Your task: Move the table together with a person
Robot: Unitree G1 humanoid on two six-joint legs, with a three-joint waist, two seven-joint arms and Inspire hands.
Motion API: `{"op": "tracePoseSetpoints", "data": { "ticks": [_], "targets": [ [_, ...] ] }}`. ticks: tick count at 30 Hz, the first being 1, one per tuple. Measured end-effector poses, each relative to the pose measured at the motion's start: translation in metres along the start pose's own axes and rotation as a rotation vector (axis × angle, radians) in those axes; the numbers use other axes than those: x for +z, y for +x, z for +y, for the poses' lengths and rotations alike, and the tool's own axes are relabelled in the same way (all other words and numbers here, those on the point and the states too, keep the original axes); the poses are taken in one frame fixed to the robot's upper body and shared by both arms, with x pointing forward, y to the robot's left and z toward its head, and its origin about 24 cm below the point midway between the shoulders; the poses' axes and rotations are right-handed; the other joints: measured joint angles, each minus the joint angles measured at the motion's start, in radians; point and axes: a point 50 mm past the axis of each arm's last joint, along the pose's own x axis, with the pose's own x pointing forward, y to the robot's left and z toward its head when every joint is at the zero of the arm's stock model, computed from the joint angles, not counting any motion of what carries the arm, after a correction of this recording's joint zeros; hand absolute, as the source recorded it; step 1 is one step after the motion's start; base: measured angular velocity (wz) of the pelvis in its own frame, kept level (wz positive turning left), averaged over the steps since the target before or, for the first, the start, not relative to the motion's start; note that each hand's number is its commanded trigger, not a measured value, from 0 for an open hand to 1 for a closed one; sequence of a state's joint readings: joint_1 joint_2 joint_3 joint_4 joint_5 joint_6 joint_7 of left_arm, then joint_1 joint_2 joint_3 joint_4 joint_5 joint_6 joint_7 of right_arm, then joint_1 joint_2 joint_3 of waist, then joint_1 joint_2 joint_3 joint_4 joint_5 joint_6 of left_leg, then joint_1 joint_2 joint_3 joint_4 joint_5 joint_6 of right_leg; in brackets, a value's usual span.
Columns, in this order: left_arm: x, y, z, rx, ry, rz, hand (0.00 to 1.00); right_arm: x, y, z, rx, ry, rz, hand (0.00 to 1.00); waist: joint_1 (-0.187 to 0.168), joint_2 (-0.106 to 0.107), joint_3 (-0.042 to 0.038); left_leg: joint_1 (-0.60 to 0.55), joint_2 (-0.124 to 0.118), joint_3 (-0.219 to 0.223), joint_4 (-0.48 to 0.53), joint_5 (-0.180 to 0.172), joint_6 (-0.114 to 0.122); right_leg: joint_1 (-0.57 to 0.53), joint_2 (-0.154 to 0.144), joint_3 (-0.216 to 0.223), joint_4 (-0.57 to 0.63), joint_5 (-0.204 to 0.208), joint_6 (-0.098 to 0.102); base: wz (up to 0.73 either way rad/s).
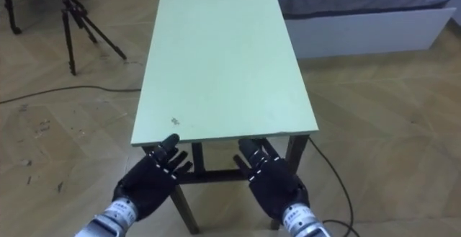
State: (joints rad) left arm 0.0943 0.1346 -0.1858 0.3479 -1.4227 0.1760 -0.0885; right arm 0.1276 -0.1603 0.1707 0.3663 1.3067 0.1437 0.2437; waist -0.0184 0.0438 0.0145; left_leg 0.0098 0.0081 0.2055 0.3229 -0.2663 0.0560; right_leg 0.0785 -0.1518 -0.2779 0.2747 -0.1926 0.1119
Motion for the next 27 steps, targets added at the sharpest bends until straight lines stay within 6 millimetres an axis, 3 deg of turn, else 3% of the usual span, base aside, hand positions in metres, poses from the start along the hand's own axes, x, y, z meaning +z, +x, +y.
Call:
{"op": "tracePoseSetpoints", "data": {
  "ticks": [14, 20, 27],
  "targets": [
    [0.007, 0.002, -0.010, 0.044, 0.001, 0.011, 0.00, 0.010, 0.003, 0.006, -0.005, 0.050, -0.058, 0.00, 0.001, -0.008, 0.0025, 0.004, 0.004, -0.001, 0.014, 0.000, 0.000, 0.005, 0.001, 0.002, 0.000, 0.002, -0.003, 0.00],
    [0.009, 0.003, -0.011, 0.058, -0.002, 0.009, 0.00, 0.017, 0.004, 0.005, -0.027, 0.085, -0.085, 0.00, 0.010, -0.007, 0.0020, 0.004, 0.016, 0.011, 0.012, 0.000, -0.001, 0.001, 0.006, 0.004, 0.000, 0.006, -0.009, -0.05],
    [0.009, 0.003, -0.012, 0.050, -0.027, 0.007, 0.00, 0.019, 0.005, 0.007, -0.021, 0.192, -0.115, 0.00, 0.018, -0.007, 0.0019, 0.005, 0.016, 0.012, 0.016, 0.001, -0.002, -0.001, 0.008, 0.003, -0.002, 0.009, -0.014, -0.02]
  ]
}}
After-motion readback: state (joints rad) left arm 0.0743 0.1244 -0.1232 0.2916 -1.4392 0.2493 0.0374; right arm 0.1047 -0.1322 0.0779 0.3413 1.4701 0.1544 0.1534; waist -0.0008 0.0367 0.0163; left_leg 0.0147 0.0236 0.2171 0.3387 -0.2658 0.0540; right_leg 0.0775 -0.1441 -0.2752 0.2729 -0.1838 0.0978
